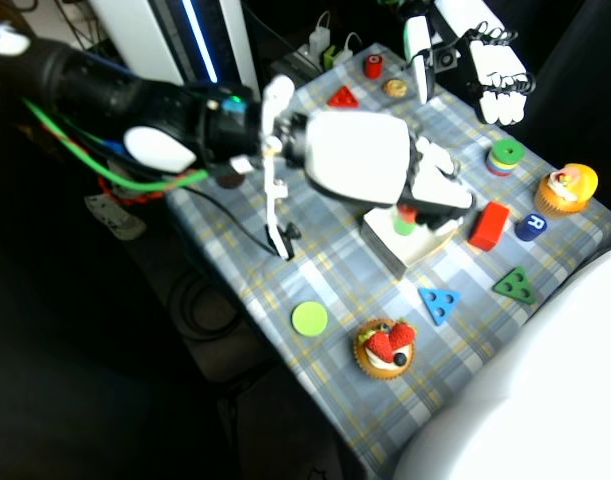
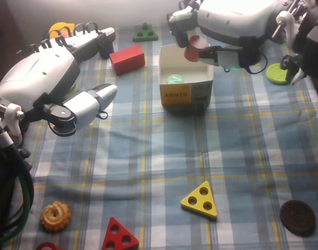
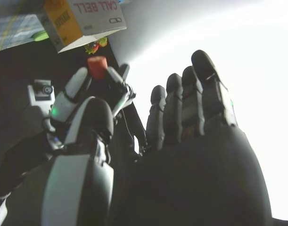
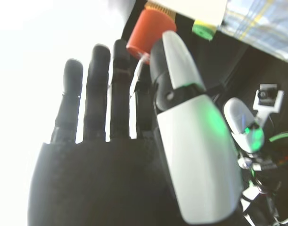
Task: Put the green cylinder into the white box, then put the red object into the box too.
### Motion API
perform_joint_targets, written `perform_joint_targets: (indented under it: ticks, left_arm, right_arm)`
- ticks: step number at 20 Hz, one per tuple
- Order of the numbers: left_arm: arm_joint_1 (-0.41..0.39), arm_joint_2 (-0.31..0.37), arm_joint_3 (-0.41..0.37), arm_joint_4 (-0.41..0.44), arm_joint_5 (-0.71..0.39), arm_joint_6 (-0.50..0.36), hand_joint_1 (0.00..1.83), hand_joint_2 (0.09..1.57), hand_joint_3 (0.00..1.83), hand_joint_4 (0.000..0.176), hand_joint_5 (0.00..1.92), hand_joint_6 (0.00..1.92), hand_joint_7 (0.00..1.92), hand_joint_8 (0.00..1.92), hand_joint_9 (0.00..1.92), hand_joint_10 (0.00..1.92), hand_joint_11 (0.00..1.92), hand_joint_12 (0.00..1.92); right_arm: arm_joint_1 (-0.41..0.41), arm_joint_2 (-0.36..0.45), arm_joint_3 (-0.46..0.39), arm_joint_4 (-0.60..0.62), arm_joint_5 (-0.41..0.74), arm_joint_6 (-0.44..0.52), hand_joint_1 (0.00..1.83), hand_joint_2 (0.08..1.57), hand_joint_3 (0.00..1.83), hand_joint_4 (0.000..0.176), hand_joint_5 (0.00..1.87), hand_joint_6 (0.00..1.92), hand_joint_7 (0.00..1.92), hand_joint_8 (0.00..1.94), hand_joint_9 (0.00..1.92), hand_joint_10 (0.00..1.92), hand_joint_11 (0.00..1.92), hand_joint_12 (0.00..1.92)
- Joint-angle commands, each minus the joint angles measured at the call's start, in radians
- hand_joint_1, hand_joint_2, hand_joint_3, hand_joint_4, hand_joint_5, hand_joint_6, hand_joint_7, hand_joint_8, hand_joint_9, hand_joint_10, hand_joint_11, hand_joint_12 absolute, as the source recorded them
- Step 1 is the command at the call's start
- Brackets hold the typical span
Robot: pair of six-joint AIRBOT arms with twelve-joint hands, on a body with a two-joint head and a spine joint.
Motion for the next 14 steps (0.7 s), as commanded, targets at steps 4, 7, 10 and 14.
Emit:
perform_joint_targets:
  ticks: [4,7,10,14]
  left_arm:
    - [-0.005,-0.001,0.000,0.047,-0.116,-0.008,0.69,1.39,0.00,0.013,0.26,0.00,0.23,0.00,0.15,0.04,0.00,0.81]
    - [-0.003,0.000,-0.003,0.047,-0.118,-0.008,0.66,1.39,0.00,0.017,0.25,0.00,0.22,0.00,0.14,0.03,0.00,0.79]
    - [-0.005,0.002,-0.007,0.052,-0.125,-0.008,0.60,1.40,0.00,0.052,0.20,0.00,0.19,0.00,0.13,0.02,0.00,0.69]
    - [-0.005,0.006,-0.015,0.061,-0.143,-0.017,0.61,1.40,0.00,0.066,0.16,0.00,0.15,0.00,0.12,0.01,0.00,0.62]
  right_arm:
    - [0.015,0.011,-0.016,0.004,0.117,0.000,0.75,1.21,0.00,0.051,0.00,0.04,0.02,0.02,0.00,0.47,0.00,0.95]
    - [0.015,0.041,-0.062,0.005,0.153,0.000,0.62,1.22,0.00,0.062,0.00,0.00,0.00,0.00,0.00,0.02,0.00,0.58]
    - [0.007,0.134,-0.146,0.003,0.219,-0.003,0.54,1.26,0.00,0.056,0.00,0.00,0.00,0.00,0.00,0.00,0.00,0.67]
    - [-0.061,0.253,-0.246,0.003,0.332,-0.004,0.41,1.27,0.00,0.082,0.00,0.00,0.00,0.00,0.00,0.00,0.00,0.01]
